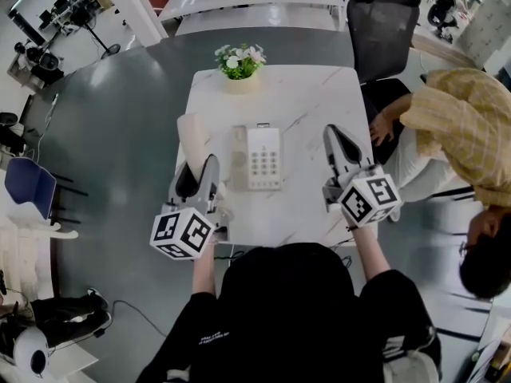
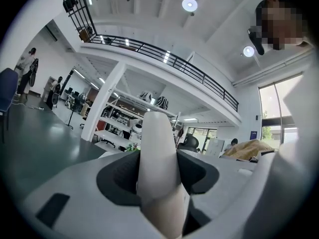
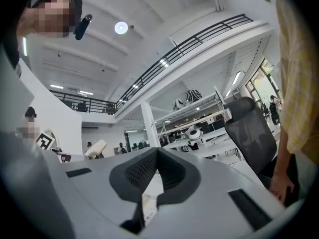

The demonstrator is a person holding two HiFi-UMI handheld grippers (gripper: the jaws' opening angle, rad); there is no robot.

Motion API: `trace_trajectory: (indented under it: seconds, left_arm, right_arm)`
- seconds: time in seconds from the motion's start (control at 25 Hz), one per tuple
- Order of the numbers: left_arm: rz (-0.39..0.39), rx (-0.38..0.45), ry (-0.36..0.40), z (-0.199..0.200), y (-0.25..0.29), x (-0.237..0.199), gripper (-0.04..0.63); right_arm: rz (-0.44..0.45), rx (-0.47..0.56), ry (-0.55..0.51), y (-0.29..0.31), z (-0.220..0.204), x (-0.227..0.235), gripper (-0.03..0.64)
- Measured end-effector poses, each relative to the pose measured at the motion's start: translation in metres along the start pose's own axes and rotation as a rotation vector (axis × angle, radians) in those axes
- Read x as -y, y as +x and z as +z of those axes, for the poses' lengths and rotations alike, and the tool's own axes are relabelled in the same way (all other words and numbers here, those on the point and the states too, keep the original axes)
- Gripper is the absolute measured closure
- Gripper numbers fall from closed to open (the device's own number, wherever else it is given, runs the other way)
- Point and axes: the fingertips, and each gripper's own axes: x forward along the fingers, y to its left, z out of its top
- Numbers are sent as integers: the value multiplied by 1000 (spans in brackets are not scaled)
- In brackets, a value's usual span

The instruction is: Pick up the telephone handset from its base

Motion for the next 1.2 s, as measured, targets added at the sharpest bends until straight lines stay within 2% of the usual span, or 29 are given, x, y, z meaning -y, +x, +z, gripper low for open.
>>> trace_trajectory:
  seconds: [0.92,1.2]
  left_arm:
    - [45,-3,-4,-2,-8,-6,388]
    - [16,9,-5,4,1,1,388]
  right_arm:
    - [20,18,-86,3,23,-10,626]
    - [24,41,-125,9,39,-14,626]
